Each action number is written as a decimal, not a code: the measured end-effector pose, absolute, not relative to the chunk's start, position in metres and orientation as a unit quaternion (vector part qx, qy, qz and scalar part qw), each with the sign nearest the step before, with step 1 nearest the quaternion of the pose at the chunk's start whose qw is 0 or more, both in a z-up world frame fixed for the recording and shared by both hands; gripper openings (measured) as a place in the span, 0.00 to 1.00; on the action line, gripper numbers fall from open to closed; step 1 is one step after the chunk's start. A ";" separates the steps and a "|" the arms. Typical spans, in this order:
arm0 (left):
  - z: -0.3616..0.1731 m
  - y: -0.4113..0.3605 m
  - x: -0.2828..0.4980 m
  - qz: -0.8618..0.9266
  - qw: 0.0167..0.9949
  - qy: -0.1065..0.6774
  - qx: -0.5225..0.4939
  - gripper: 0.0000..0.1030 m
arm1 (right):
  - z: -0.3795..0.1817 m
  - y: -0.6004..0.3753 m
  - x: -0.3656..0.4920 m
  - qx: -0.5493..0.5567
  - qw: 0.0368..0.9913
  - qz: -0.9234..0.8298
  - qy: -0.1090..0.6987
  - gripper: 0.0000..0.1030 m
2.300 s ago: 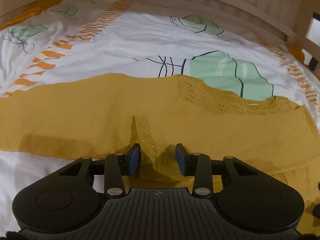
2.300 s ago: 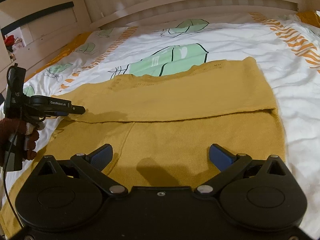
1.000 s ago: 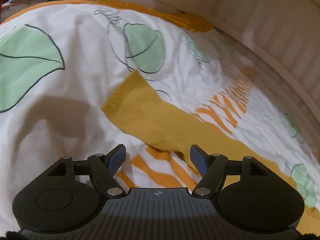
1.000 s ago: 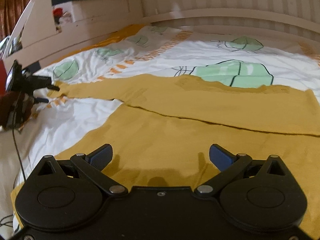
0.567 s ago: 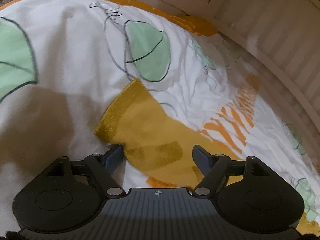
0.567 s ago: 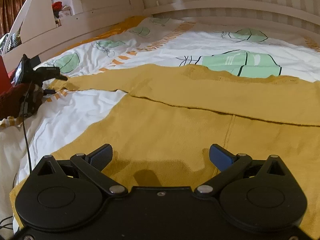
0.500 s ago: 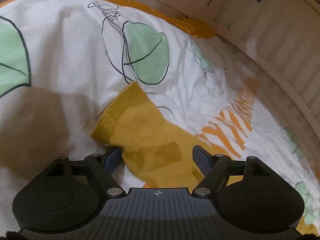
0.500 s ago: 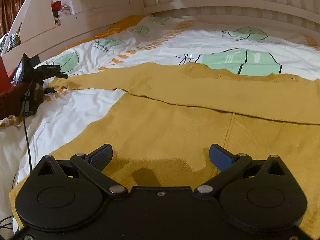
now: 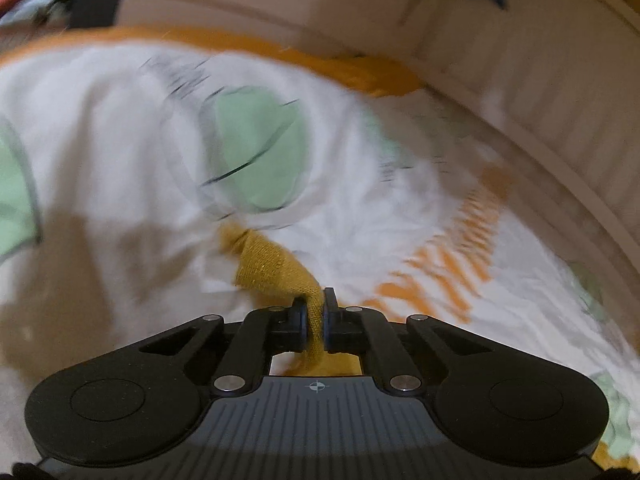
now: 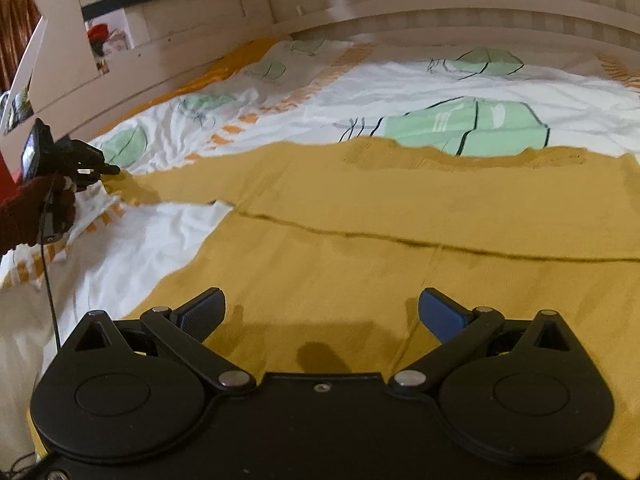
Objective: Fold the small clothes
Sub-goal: 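Close the left tool on the cuff and lift the sleeve, then fold the held sleeve across the sweater body and open the left tool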
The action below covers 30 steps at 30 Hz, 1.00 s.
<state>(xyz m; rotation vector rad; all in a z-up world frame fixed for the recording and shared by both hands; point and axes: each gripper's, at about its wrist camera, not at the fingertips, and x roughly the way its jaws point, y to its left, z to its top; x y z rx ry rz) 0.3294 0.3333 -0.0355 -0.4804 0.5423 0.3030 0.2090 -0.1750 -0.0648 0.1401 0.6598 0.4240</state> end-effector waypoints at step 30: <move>-0.001 -0.108 0.341 -0.208 0.921 0.304 -0.130 0.07 | -0.030 -0.329 0.214 0.150 0.951 0.032 0.269 1.00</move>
